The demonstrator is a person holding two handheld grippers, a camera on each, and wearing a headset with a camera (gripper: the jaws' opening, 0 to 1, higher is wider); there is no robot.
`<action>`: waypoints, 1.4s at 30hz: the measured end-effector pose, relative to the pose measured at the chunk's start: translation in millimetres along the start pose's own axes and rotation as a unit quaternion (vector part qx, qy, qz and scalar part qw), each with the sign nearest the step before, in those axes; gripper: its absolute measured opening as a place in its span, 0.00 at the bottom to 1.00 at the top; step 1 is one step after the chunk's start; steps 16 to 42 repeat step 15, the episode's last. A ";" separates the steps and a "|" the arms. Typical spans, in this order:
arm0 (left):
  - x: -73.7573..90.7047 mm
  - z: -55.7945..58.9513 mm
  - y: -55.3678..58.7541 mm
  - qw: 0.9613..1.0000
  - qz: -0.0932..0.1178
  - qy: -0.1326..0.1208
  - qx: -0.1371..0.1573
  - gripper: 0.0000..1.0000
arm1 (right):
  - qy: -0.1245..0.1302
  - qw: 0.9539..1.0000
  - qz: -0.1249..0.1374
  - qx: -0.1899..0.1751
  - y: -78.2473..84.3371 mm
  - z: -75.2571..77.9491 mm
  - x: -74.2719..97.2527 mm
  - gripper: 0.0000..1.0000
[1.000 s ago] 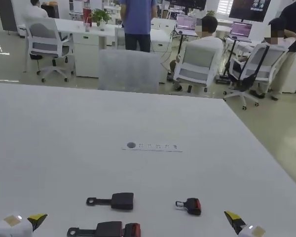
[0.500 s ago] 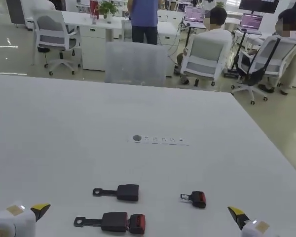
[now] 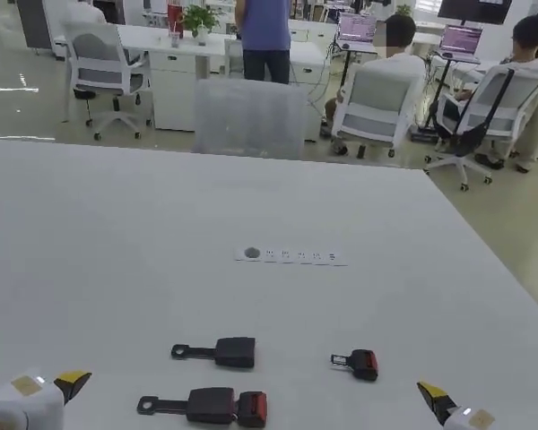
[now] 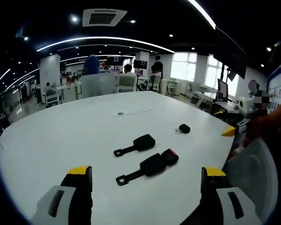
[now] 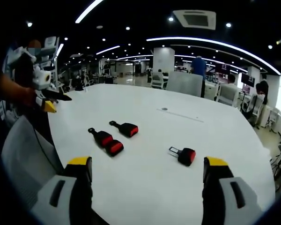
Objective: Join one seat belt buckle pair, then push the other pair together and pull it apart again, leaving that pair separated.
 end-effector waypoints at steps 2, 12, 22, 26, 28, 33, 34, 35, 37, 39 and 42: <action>-0.1 1.4 0.1 1.000 0.001 0.001 -0.001 0.99 | -0.002 1.000 -0.002 -0.001 1.4 -1.6 0.5 1.00; 0.0 5.5 2.6 1.000 -0.001 0.002 -0.001 0.99 | -0.001 1.000 0.001 -0.003 2.0 -2.9 1.6 1.00; 0.8 5.6 2.1 1.000 -0.001 0.002 -0.001 0.99 | 0.000 1.000 0.001 -0.005 2.8 -2.9 2.1 1.00; 0.8 5.6 2.1 1.000 -0.001 0.002 -0.001 0.99 | 0.000 1.000 0.001 -0.005 2.8 -2.9 2.1 1.00; 0.8 5.6 2.1 1.000 -0.001 0.002 -0.001 0.99 | 0.000 1.000 0.001 -0.005 2.8 -2.9 2.1 1.00; 0.8 5.6 2.1 1.000 -0.001 0.002 -0.001 0.99 | 0.000 1.000 0.001 -0.005 2.8 -2.9 2.1 1.00; 0.8 5.6 2.1 1.000 -0.001 0.002 -0.001 0.99 | 0.000 1.000 0.001 -0.005 2.8 -2.9 2.1 1.00; 0.8 5.6 2.1 1.000 -0.001 0.002 -0.001 0.99 | 0.000 1.000 0.001 -0.005 2.8 -2.9 2.1 1.00; 0.8 5.6 2.1 1.000 -0.001 0.002 -0.001 0.99 | 0.000 1.000 0.001 -0.005 2.8 -2.9 2.1 1.00; 0.8 5.6 2.1 1.000 -0.001 0.002 -0.001 0.99 | 0.000 1.000 0.001 -0.005 2.8 -2.9 2.1 1.00; 0.8 5.6 2.1 1.000 -0.001 0.002 -0.001 0.99 | 0.000 1.000 0.001 -0.005 2.8 -2.9 2.1 1.00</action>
Point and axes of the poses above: the centre of the closed fingertips' face, and the gripper's own axes: x roughly backward along the fingers, z roughly to its right, y roughly out of its underside, the point moved 3 cm from there along x, roughly backward along the fingers, and after that the axes turned 1 degree about -y, right-handed, at the moved point
